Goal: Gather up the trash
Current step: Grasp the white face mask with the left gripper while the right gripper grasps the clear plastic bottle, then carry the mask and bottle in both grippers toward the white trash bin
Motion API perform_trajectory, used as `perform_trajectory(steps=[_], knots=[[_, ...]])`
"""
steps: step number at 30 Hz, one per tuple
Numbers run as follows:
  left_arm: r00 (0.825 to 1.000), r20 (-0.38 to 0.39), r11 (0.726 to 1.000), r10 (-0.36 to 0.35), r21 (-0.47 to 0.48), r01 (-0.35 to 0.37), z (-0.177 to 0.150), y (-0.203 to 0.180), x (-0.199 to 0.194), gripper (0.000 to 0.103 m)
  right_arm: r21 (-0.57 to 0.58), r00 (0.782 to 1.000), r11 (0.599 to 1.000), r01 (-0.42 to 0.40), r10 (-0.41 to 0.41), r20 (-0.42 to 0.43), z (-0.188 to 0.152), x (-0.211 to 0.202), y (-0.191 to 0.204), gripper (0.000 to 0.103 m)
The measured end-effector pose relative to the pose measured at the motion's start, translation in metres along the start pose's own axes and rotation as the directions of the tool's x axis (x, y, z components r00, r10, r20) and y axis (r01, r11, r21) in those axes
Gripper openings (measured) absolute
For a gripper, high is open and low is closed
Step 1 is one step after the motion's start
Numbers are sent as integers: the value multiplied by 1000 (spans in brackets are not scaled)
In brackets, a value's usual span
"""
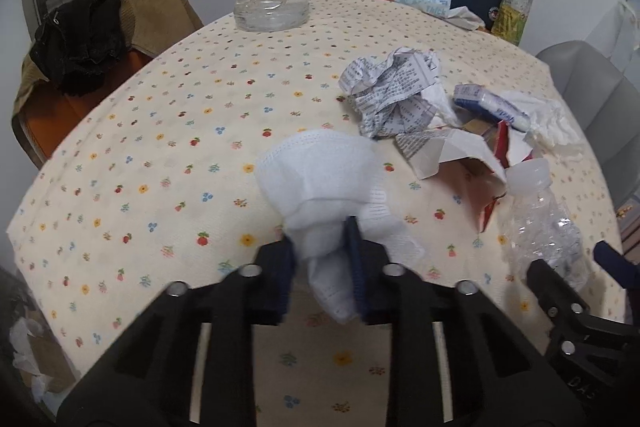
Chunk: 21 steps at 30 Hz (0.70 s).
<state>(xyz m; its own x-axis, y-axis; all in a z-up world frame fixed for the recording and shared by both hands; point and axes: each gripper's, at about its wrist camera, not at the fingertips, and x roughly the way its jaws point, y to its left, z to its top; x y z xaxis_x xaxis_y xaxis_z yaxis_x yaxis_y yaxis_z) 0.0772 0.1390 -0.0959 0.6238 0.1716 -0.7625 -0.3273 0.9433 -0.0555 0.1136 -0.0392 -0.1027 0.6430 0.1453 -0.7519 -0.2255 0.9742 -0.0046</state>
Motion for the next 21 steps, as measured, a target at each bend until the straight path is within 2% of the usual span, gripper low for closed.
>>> perform_trajectory(steps=[7, 9, 21], knots=[[998, 58, 1000, -10, -25, 12, 2, -1, -9, 11, -12, 1000, 1000, -9, 9, -9, 3, 5, 3, 95], [998, 69, 1000, -2, -27, 4, 3, 0, -11, 11, -14, 999, 999, -46, 46, -19, 2, 5, 3, 79], [995, 100, 1000, -13, -4, 14, -2, -9, -27, 11, 0, 997, 998, -70, 70, 32, -6, -26, -5, 76]])
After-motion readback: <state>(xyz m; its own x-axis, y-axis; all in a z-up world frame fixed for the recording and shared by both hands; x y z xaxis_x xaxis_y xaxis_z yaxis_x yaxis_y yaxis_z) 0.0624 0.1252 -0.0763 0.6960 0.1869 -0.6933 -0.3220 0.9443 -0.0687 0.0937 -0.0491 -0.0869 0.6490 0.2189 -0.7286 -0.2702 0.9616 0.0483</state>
